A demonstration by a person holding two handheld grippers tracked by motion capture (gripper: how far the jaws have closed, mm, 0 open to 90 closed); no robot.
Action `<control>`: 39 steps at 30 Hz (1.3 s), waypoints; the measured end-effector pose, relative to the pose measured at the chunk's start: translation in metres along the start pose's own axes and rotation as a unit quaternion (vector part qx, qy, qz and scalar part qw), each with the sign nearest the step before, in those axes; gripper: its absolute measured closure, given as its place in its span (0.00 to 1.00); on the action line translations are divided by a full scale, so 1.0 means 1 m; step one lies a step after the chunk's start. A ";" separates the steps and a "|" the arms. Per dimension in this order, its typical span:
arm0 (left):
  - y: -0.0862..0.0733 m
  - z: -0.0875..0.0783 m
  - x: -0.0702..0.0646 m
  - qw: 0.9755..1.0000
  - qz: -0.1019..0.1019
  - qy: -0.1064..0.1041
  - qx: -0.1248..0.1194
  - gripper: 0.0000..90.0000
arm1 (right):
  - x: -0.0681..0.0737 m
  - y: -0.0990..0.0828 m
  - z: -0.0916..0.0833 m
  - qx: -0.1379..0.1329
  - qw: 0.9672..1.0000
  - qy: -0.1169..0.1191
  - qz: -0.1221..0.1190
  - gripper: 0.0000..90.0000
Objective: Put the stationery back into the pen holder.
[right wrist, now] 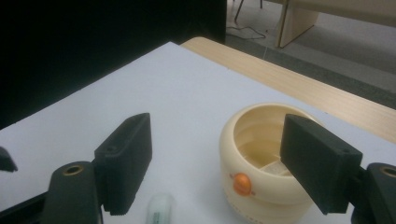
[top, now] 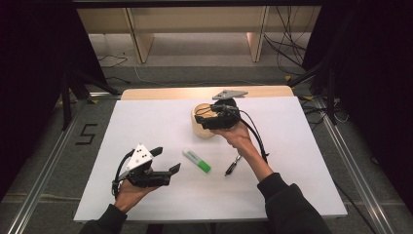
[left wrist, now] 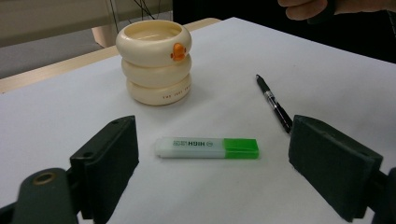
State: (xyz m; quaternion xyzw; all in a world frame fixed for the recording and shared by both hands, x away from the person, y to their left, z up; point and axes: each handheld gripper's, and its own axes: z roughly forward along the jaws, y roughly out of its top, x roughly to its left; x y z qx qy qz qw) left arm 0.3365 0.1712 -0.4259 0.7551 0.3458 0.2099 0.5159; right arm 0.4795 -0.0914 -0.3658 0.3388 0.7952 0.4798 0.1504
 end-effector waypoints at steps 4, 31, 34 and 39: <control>0.000 0.000 -0.001 1.000 0.000 -0.005 -0.005 0.17 | 0.004 -0.007 -0.007 0.001 1.000 0.005 -0.007 0.28; 0.000 0.000 -0.001 1.000 0.000 -0.014 -0.010 0.16 | 0.028 -0.039 -0.012 0.032 0.998 0.035 -0.032 0.27; 0.000 -0.001 0.000 1.000 0.002 -0.015 -0.010 0.16 | 0.031 -0.041 -0.006 0.048 0.998 0.036 -0.037 0.26; 0.000 -0.002 0.000 1.000 -0.001 -0.013 -0.011 0.16 | 0.036 -0.045 0.005 0.078 0.995 0.041 -0.044 0.27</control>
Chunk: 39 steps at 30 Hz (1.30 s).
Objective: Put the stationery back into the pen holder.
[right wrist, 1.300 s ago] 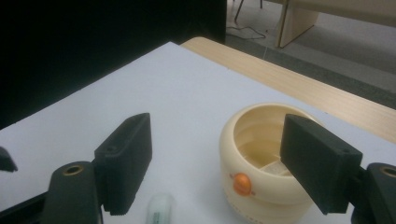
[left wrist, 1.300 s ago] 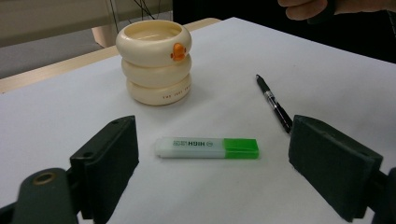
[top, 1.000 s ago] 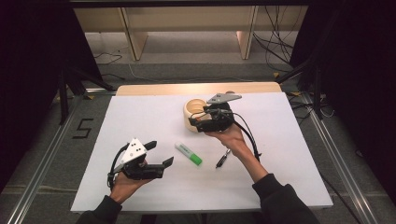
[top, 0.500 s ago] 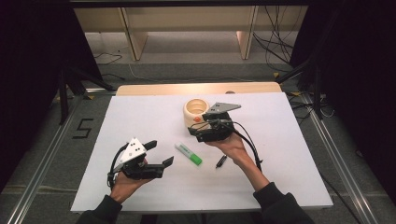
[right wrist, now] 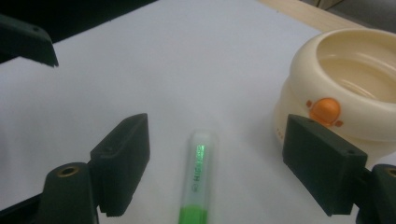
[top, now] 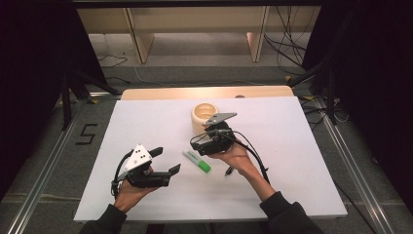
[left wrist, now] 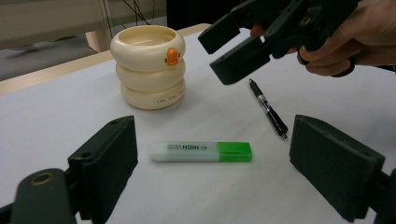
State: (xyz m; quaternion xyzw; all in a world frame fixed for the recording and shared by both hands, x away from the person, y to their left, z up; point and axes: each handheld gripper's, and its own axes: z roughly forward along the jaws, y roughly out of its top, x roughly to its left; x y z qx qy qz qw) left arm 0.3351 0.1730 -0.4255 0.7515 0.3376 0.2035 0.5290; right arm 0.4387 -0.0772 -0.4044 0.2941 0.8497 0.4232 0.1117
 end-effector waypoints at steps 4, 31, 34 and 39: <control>0.000 0.001 -0.002 1.000 0.006 -0.002 0.002 0.16 | 0.005 -0.001 0.008 0.025 1.000 0.003 -0.010 0.27; 0.001 -0.002 0.001 1.000 -0.002 0.003 -0.008 0.16 | 0.007 -0.010 0.046 0.142 0.989 0.006 -0.035 0.31; 0.001 -0.002 0.002 1.000 -0.003 0.006 -0.011 0.16 | 0.008 -0.011 0.048 0.149 0.988 0.008 -0.036 0.33; 0.001 -0.004 0.005 1.000 -0.020 0.005 -0.018 0.16 | 0.008 -0.014 0.051 0.167 0.985 0.008 -0.035 0.37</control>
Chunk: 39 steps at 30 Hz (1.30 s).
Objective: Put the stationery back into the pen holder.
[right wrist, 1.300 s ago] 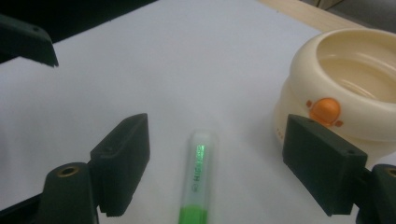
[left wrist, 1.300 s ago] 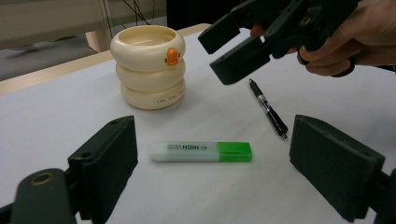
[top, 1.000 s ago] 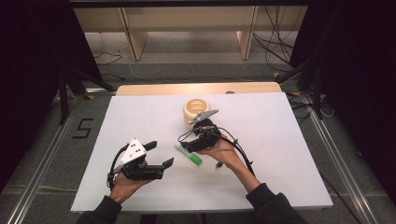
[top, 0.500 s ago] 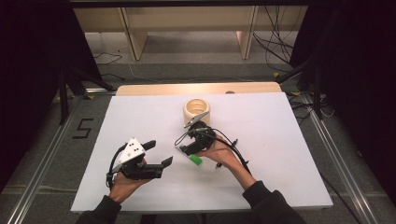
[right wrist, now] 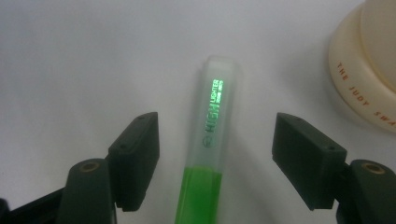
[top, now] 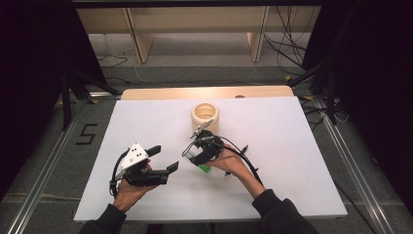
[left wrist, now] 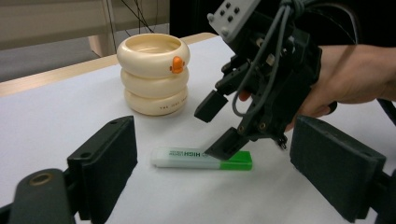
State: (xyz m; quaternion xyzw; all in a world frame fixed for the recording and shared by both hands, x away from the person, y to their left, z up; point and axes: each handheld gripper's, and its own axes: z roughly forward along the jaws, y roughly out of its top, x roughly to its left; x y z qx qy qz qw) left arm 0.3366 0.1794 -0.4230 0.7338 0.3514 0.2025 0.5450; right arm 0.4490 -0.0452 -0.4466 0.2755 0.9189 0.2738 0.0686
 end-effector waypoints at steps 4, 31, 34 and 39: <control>0.000 0.000 0.000 1.000 0.000 0.001 0.000 0.16 | 0.000 -0.001 0.002 0.017 1.000 0.004 0.000 0.40; 0.001 0.000 -0.002 1.000 0.007 -0.003 0.001 0.16 | 0.001 -0.008 0.016 0.057 0.998 0.004 0.011 0.57; 0.001 0.000 -0.002 1.000 0.006 -0.003 0.001 0.16 | 0.001 -0.008 0.017 0.058 0.998 0.005 0.012 0.59; 0.001 0.000 -0.003 1.000 0.007 -0.003 0.000 0.16 | 0.002 -0.007 0.020 0.062 0.998 0.002 0.013 0.61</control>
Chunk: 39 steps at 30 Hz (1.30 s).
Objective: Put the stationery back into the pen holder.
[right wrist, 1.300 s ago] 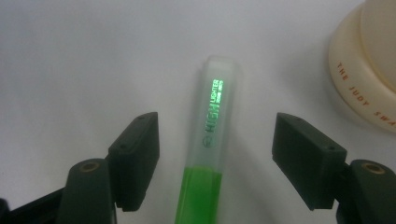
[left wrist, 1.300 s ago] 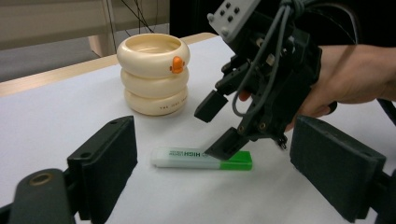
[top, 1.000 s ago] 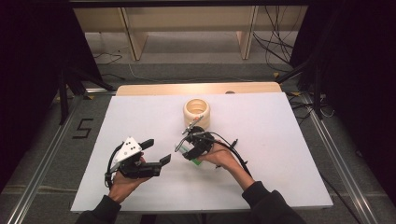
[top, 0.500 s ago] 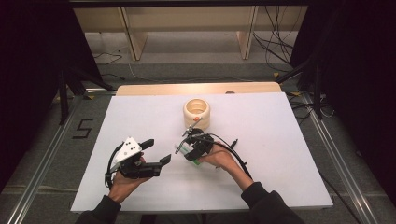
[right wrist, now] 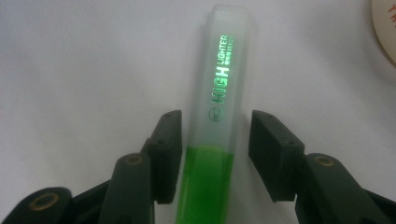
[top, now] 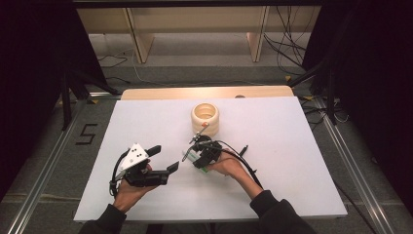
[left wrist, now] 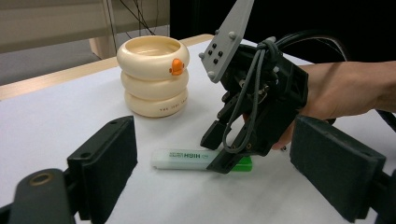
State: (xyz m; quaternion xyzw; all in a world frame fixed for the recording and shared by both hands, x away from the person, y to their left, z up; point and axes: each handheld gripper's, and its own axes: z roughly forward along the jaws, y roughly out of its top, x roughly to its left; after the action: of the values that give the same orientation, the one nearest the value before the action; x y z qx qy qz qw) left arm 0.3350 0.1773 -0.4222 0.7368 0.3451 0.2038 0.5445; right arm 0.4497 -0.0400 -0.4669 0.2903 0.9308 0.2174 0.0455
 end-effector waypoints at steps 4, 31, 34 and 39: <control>0.000 0.000 0.000 1.000 0.000 0.000 0.000 0.16 | 0.001 0.001 0.002 0.006 1.000 -0.003 -0.001 0.64; 0.000 -0.001 0.000 1.000 0.000 0.003 -0.004 0.16 | 0.004 0.008 0.003 0.016 0.999 -0.028 -0.009 0.74; 0.000 -0.003 0.001 1.000 0.001 0.009 -0.012 0.16 | 0.004 0.009 -0.001 0.002 0.999 -0.029 -0.013 0.74; 0.001 -0.004 0.004 1.000 -0.009 0.017 -0.019 0.16 | 0.004 0.007 -0.010 -0.017 0.999 -0.031 -0.027 0.74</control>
State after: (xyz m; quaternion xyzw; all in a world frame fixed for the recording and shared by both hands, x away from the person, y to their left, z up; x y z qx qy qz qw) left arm 0.3352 0.1828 -0.4207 0.7198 0.3572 0.2179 0.5539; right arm 0.4482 -0.0367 -0.4544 0.2708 0.9326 0.2230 0.0848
